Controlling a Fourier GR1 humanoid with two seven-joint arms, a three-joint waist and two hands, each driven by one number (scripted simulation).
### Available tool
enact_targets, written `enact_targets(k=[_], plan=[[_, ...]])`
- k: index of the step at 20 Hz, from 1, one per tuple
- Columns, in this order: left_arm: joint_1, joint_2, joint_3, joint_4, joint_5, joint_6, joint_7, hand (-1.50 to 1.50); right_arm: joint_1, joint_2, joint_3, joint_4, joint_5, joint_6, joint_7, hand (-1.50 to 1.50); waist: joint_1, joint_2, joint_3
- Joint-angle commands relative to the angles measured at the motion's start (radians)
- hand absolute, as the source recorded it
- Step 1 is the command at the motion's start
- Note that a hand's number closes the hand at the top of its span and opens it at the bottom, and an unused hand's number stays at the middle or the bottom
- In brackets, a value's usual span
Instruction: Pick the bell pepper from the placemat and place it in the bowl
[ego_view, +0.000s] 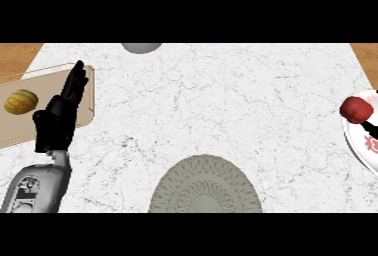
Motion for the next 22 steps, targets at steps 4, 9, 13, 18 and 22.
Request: enact_targets(k=[4,9,13,18,22], plan=[[0.002,-0.015,-0.009,-0.016,-0.007,0.008,0.007,0.00,-0.131,0.006,-0.061,0.222,-0.052,0.184,-0.177,-1.50,0.001,0.002,0.001],[0.012,0.011,0.016,-0.023,0.005,-0.011,0.004,0.00,-0.129,-0.027,-0.139,0.324,-0.097,0.223,-0.311,-1.50,-0.010,-0.001,0.001],[0.038,0.007,0.013,-0.039,0.005,-0.014,-0.002,0.00,-0.151,-0.111,-0.178,0.381,-0.129,0.362,-0.287,-1.50,-0.012,-0.003,0.000],[-0.007,-0.021,-0.004,-0.016,-0.022,0.017,0.018,0.00,-0.088,-0.233,-0.225,0.423,-0.174,0.565,-0.316,-1.50,-0.029,-0.002,0.001],[0.040,0.014,0.035,-0.018,0.009,-0.015,-0.008,0.00,0.043,-0.230,-0.248,0.421,-0.205,0.694,-0.442,-1.50,-0.044,-0.009,0.001]])
